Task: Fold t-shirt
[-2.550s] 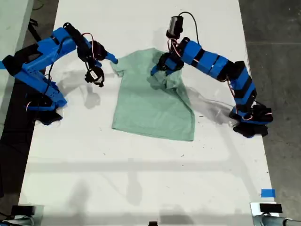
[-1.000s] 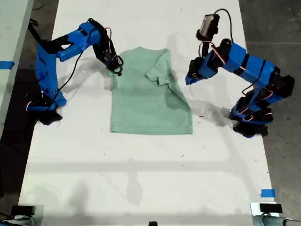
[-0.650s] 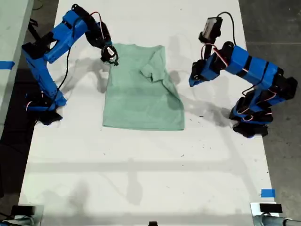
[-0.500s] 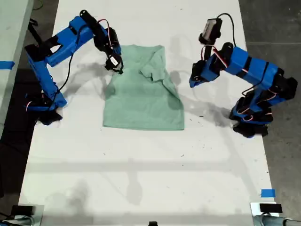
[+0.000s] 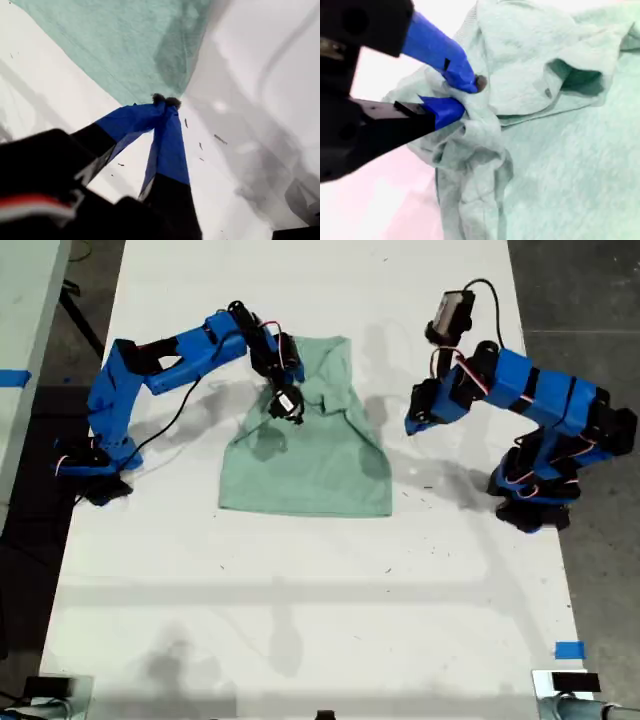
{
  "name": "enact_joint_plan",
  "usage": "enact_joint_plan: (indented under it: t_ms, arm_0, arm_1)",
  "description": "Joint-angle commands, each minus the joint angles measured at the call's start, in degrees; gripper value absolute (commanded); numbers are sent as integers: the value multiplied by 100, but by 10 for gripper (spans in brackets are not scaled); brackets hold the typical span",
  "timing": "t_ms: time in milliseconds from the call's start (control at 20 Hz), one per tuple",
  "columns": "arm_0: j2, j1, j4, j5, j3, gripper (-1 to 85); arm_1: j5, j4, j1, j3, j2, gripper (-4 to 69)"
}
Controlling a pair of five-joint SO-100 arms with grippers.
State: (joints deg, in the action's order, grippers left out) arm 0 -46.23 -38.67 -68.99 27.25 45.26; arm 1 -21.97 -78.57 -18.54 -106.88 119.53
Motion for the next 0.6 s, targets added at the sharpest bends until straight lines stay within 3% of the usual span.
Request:
enact_joint_plan:
  t_ms: [0, 150, 400, 500, 550]
  arm_0:
    - [-334, 62, 185, 325, -396, 297]
    - [-1195, 334, -439, 650, -378, 314]
    - [-3085, 1160, -2118, 914, 422, 312]
    - [-3894, 1670, -2188, 809, 1600, 310]
    - [-4509, 1881, -1863, 694, 2540, 310]
  arm_1:
    - [220, 352, 176, -255, 483, 0]
    - [422, 510, 299, -668, 747, 28]
    - [536, 536, 562, -1151, 1116, 100]
    - [492, 659, 677, -1318, 1134, 160]
    - [431, 782, 738, -1397, 1099, 191]
